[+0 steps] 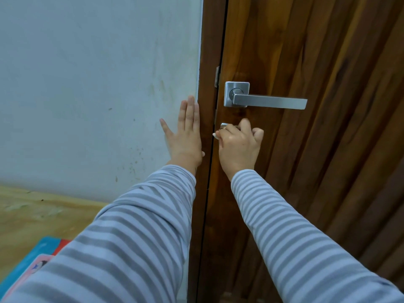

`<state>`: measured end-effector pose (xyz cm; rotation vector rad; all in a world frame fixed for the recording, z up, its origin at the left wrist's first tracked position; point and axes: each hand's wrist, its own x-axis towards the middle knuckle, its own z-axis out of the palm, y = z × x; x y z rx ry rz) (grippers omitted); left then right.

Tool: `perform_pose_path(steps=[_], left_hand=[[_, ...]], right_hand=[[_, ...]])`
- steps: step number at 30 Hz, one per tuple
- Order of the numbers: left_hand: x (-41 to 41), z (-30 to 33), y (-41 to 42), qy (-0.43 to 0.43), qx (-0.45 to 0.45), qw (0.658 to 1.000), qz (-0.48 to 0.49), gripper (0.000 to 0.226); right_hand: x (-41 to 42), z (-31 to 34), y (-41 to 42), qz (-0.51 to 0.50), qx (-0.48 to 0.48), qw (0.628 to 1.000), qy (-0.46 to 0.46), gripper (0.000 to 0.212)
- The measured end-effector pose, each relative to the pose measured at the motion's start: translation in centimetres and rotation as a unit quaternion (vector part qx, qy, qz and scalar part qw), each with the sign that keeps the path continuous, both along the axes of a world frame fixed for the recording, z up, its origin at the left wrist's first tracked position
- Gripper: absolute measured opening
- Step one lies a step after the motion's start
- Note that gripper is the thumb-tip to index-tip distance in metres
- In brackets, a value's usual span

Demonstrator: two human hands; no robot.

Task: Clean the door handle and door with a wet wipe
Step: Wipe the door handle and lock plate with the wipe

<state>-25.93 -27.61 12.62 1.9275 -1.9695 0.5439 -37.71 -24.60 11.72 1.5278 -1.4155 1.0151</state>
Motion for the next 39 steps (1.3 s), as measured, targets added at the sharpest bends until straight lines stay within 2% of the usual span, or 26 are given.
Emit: perform_pose_path(steps=[5, 11, 20, 24, 32, 35, 37, 39], left_hand=[[0.1, -0.2, -0.1, -0.001, -0.006, 1.000, -0.003, 0.140], [0.1, -0.1, -0.1, 0.004, -0.003, 1.000, -0.006, 0.140], [0.1, -0.2, -0.3, 0.002, -0.006, 1.000, -0.003, 0.140], [0.2, -0.3, -0.5, 0.000, -0.009, 1.000, -0.003, 0.140], [-0.1, -0.1, -0.2, -0.013, -0.004, 1.000, 0.015, 0.139], [-0.2, 0.0, -0.1, -0.014, 0.003, 1.000, 0.018, 0.139], [-0.3, 0.0, -0.1, -0.013, 0.007, 1.000, 0.019, 0.138], [-0.3, 0.1, 0.0, -0.013, 0.010, 1.000, 0.021, 0.138]], right_hand=[[0.4, -1.2, 0.5, -0.011, 0.009, 1.000, 0.011, 0.019], [-0.7, -2.9, -0.1, -0.011, -0.018, 0.999, 0.041, 0.017], [-1.9, -4.4, -1.4, 0.012, -0.091, 0.996, -0.015, 0.021], [-2.0, -4.7, -1.7, 0.025, -0.109, 0.993, -0.033, 0.015], [-3.5, -4.9, -1.2, 0.035, -0.089, 0.994, -0.051, 0.012], [-4.6, -5.0, -0.5, 0.026, -0.079, 0.991, -0.104, 0.014], [-5.1, -5.1, 0.0, 0.050, -0.080, 0.987, -0.129, 0.017], [-5.2, -5.6, 0.6, 0.096, -0.075, 0.986, -0.110, 0.018]])
